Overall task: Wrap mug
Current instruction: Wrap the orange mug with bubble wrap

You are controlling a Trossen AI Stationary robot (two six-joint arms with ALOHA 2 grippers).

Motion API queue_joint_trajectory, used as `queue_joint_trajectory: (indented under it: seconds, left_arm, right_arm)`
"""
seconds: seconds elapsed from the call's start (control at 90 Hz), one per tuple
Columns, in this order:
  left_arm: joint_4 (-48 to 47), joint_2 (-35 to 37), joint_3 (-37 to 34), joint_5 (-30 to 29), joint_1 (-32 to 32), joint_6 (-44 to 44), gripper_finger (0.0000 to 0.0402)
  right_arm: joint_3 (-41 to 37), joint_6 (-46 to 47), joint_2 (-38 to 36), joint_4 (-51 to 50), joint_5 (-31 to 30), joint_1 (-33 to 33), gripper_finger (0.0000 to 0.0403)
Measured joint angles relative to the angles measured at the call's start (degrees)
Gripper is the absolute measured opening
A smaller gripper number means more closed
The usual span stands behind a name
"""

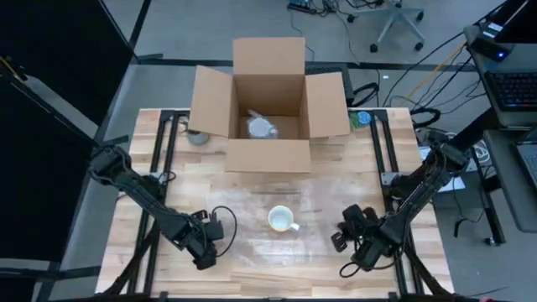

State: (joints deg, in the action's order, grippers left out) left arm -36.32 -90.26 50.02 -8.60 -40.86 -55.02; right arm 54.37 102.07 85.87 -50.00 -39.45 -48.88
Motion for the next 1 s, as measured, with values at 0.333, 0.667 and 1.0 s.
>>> queue_joint_trajectory:
  seconds: [0.333,0.667,1.0]
  left_arm:
    - [1.83,0.00,0.02,-1.85,1.10,0.18,0.0143]
    - [3.02,-0.02,0.04,-2.25,1.86,1.36,0.0143]
    - [0.25,1.11,4.52,-2.80,2.41,3.18,0.0143]
  right_arm:
    - [4.31,-46.20,-0.05,31.60,-9.87,8.59,0.0001]
    - [4.31,-59.73,3.30,42.13,3.70,18.04,0.0000]
    - [4.31,-63.53,11.37,49.84,11.32,23.04,0.0000]
